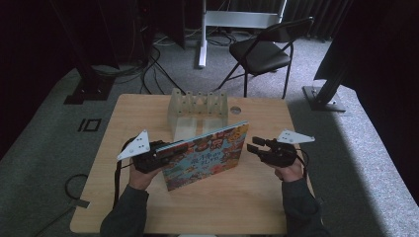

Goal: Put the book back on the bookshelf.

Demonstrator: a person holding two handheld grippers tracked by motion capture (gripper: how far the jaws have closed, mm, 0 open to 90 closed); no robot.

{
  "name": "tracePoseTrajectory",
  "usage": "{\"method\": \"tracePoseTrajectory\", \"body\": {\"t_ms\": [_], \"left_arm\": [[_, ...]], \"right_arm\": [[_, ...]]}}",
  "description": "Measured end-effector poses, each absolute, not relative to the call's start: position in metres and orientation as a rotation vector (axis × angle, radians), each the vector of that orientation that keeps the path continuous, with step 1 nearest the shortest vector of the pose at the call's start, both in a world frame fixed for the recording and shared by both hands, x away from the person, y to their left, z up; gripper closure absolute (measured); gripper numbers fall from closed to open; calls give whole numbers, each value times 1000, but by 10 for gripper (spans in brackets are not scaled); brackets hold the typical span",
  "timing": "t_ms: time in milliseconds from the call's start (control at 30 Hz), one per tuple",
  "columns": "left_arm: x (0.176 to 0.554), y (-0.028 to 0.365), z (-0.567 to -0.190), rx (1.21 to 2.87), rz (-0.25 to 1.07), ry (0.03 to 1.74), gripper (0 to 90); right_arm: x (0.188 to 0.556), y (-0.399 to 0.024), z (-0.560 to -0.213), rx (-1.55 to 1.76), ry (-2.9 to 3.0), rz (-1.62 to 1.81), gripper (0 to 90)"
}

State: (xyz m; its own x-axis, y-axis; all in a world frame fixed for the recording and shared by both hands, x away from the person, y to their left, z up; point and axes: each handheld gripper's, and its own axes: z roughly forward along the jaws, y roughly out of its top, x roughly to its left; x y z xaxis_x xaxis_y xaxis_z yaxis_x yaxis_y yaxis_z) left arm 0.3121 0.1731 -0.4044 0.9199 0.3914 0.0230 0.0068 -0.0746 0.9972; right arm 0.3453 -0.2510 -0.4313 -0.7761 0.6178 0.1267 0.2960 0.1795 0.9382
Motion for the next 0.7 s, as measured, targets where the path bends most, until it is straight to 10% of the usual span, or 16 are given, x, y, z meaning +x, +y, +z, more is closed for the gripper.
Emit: {"method": "tracePoseTrajectory", "body": {"t_ms": [700], "left_arm": [[315, 166, -407, 1602, 286, 281, 777]], "right_arm": [[334, -265, -452, 936, 2187, 1533, 547]]}}
